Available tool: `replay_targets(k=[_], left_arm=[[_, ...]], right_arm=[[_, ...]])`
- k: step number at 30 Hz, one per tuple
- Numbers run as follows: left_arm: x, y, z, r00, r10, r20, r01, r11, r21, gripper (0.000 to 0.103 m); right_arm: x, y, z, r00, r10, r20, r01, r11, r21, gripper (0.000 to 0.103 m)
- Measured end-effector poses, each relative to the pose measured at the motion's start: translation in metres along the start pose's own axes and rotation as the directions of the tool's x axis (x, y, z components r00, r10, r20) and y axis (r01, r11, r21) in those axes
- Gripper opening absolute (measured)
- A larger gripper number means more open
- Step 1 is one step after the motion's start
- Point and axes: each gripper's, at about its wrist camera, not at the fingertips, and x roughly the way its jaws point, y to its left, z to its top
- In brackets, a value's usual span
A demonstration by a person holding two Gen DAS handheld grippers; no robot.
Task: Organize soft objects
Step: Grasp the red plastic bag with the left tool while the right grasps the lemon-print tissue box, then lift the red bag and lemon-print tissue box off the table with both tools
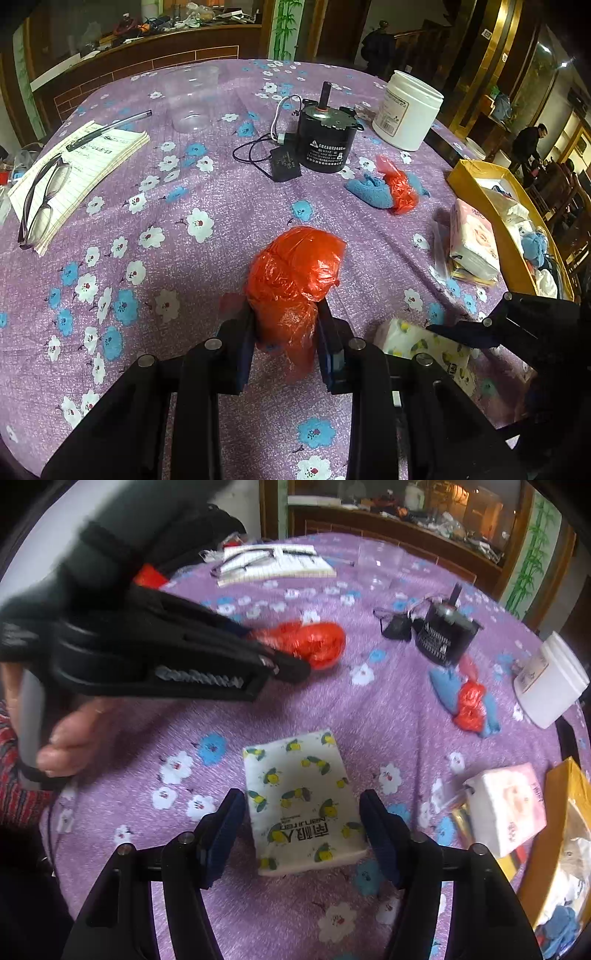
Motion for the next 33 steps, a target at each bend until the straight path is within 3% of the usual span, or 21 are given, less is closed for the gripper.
replay_targets(k=[4, 9, 15, 19, 23, 33], left_arm=[[0.001, 0.001, 0.0, 1.0, 0.001, 0.01, -0.001, 1.0, -0.012, 0.026], [0.001, -0.005, 0.0, 0.999, 0.019, 0.036, -0.019, 1.0, 0.001, 0.026], [-0.004, -0.02, -0.003, 0.993, 0.074, 0.094, -0.079, 0.996, 0.047, 0.026], [-0.01, -0.029, -0.005, 0.984, 0.113, 0.137, -0.125, 0.989, 0.082, 0.026], [-0.011, -0.03, -0.005, 0.985, 0.101, 0.139, -0.113, 0.99, 0.086, 0.026], [-0.01, -0.03, -0.007, 0.988, 0.087, 0.124, -0.097, 0.993, 0.075, 0.026]], right_arm=[[-0.005, -0.006, 0.002, 0.996, -0.054, 0.069, 0.049, 0.996, 0.069, 0.055], [-0.025, -0.039, 0.003, 0.962, -0.134, 0.236, 0.068, 0.961, 0.269, 0.055], [-0.038, -0.051, -0.008, 0.945, -0.12, 0.303, 0.02, 0.949, 0.315, 0.055], [-0.038, -0.056, -0.006, 0.947, -0.112, 0.301, 0.007, 0.944, 0.329, 0.055], [-0.037, -0.062, -0.008, 0.95, -0.101, 0.295, -0.011, 0.934, 0.357, 0.055], [-0.035, -0.064, -0.01, 0.931, -0.267, 0.248, 0.142, 0.893, 0.427, 0.055]])
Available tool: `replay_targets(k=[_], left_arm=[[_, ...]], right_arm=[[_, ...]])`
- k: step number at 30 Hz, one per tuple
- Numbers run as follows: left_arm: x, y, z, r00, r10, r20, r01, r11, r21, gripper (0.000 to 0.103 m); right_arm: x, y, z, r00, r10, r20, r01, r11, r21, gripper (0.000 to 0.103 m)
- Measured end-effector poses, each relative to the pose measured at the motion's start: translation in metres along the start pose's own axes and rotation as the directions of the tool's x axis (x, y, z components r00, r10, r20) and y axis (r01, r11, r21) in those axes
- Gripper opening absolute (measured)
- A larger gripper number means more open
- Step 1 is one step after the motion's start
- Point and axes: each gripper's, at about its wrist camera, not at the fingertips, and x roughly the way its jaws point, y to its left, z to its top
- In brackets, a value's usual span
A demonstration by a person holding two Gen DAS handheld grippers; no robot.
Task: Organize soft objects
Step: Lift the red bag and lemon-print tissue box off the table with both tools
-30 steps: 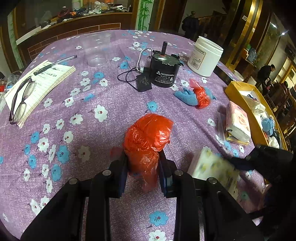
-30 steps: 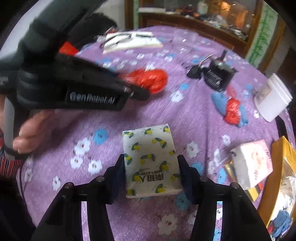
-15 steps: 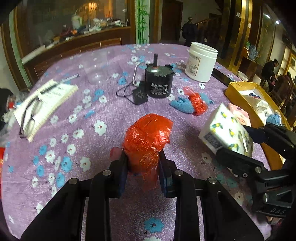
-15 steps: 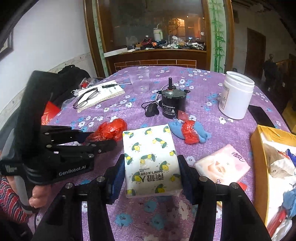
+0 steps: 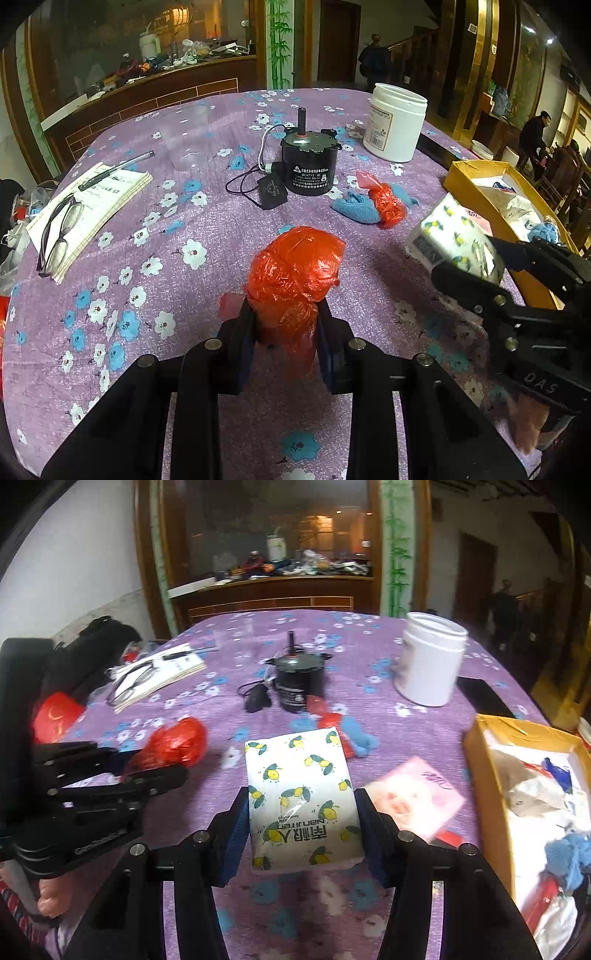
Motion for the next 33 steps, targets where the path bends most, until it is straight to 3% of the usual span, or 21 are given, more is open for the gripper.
replay_targets(k=[5, 22, 33], left_arm=[[0.0, 0.0, 0.0, 1.0, -0.001, -0.002, 0.001, 1.0, 0.001, 0.026], [0.001, 0.0, -0.001, 1.0, 0.022, 0.002, -0.022, 1.0, 0.004, 0.026], [-0.008, -0.006, -0.001, 0.992, 0.107, 0.068, -0.11, 0.994, 0.03, 0.026]], right_arm=[[0.006, 0.005, -0.002, 0.999, -0.016, -0.038, 0.014, 0.999, -0.046, 0.055], [-0.001, 0.011, -0.004, 0.999, -0.052, -0.008, 0.051, 0.996, -0.076, 0.056], [-0.01, 0.007, -0.002, 0.998, -0.046, 0.042, 0.048, 0.997, -0.053, 0.056]])
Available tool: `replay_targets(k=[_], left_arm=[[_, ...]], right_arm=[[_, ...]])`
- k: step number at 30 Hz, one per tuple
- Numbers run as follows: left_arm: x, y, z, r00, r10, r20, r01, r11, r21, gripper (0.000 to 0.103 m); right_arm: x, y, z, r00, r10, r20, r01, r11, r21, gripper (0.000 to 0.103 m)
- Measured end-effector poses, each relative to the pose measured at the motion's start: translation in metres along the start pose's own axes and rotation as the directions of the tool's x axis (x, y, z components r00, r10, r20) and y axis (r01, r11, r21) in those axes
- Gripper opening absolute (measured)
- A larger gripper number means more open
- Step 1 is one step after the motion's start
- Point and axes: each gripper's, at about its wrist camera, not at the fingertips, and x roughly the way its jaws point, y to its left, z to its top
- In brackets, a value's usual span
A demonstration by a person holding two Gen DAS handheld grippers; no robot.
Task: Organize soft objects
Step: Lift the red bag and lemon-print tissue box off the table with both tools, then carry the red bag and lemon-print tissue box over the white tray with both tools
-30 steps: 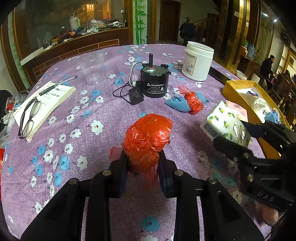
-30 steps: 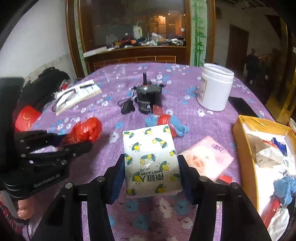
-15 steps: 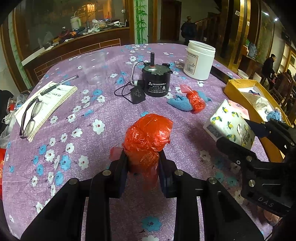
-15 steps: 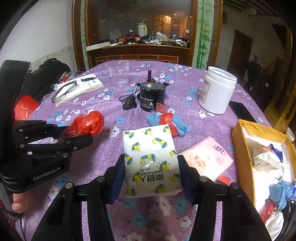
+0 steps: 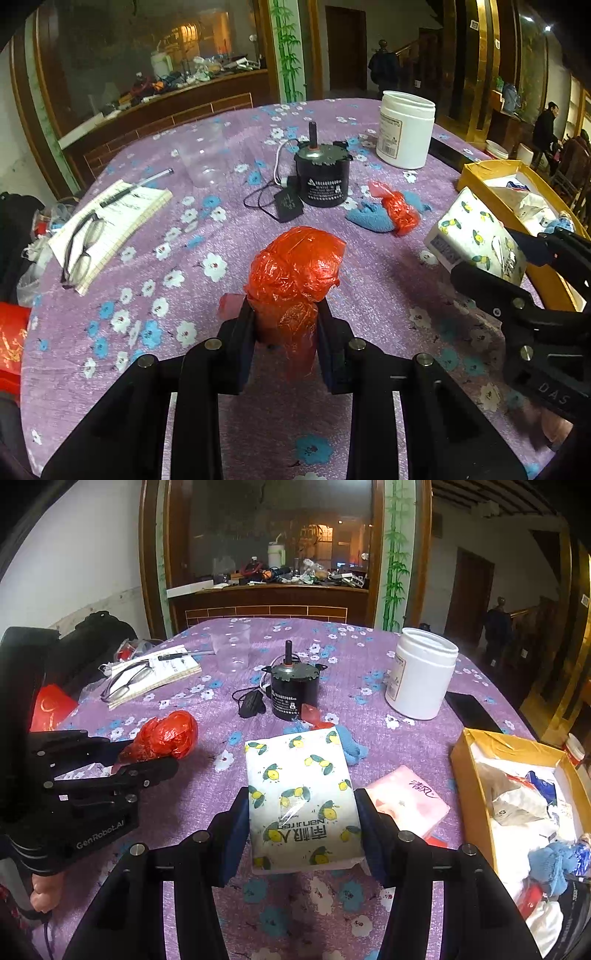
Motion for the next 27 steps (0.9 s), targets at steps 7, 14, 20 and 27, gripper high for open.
replay_targets(k=[7, 14, 20, 27], left_arm=[[-0.007, -0.001, 0.0, 0.998, 0.046, 0.042, -0.047, 0.999, 0.01, 0.026], [-0.014, -0.003, 0.0, 0.994, 0.076, 0.075, -0.078, 0.997, 0.022, 0.027], [-0.018, -0.005, -0.001, 0.991, 0.096, 0.096, -0.1, 0.994, 0.032, 0.027], [-0.019, -0.005, -0.002, 0.987, 0.122, 0.108, -0.126, 0.991, 0.034, 0.027]], right_arm=[[-0.006, -0.001, 0.0, 1.0, 0.006, 0.023, -0.006, 1.0, 0.01, 0.056], [-0.017, -0.005, -0.007, 1.0, 0.022, 0.014, -0.023, 0.998, 0.063, 0.056], [-0.026, -0.009, -0.02, 0.999, 0.037, -0.01, -0.036, 0.994, 0.104, 0.055], [-0.039, -0.012, -0.028, 0.999, 0.045, -0.012, -0.043, 0.991, 0.13, 0.055]])
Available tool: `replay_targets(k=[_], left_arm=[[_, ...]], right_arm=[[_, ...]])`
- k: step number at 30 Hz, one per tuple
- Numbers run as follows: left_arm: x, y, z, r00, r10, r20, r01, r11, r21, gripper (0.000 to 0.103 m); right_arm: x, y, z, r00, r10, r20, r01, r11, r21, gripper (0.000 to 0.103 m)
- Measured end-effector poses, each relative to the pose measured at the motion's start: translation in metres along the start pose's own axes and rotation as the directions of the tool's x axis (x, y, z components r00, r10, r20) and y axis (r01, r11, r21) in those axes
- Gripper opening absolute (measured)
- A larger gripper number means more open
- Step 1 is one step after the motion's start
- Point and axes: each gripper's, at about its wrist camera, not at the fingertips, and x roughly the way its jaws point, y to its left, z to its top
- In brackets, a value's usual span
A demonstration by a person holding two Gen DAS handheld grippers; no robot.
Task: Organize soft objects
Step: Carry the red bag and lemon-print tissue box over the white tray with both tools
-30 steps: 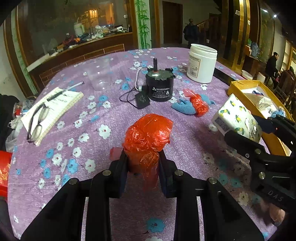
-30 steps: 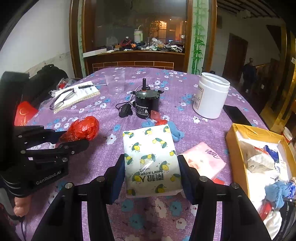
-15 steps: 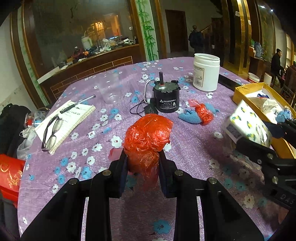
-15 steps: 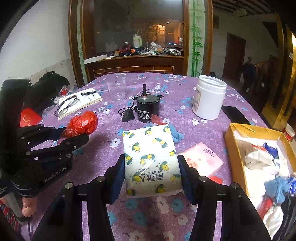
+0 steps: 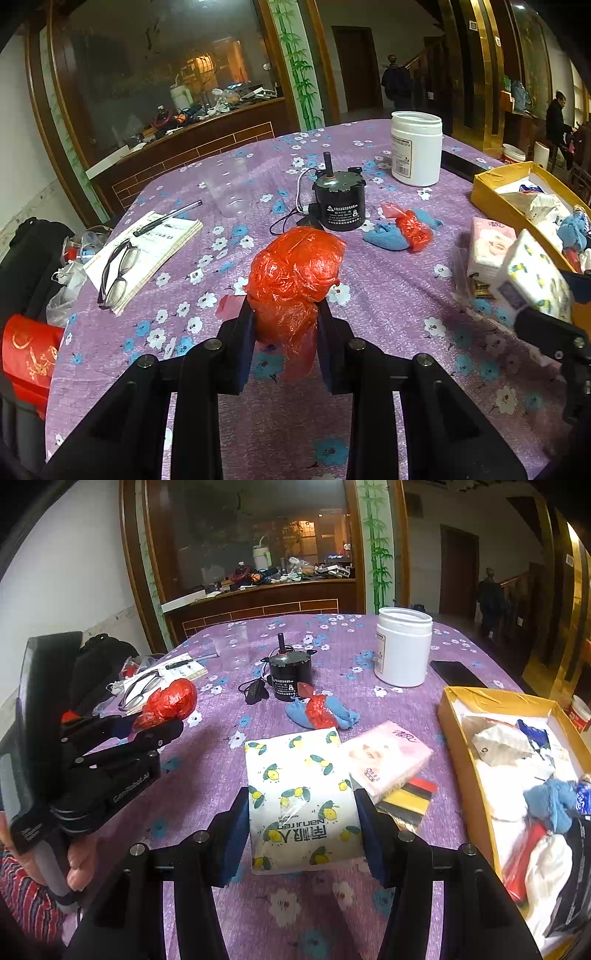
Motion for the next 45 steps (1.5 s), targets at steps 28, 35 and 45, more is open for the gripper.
replay_targets(k=[28, 35, 45], left_arm=[[-0.002, 0.009, 0.0, 1.0, 0.001, 0.004, -0.001, 0.999, -0.05, 0.027], [-0.006, 0.008, 0.002, 1.0, -0.015, -0.005, 0.015, 0.998, -0.054, 0.027], [-0.031, -0.02, 0.01, 0.995, -0.103, -0.003, 0.103, 0.995, 0.012, 0.026]], right_arm=[[-0.07, -0.063, -0.006, 0.994, -0.065, 0.088, 0.049, 0.984, 0.173, 0.055], [-0.096, -0.11, -0.013, 0.988, -0.103, 0.113, 0.068, 0.957, 0.281, 0.056], [-0.126, -0.173, -0.032, 0.983, -0.16, 0.092, 0.112, 0.914, 0.39, 0.056]])
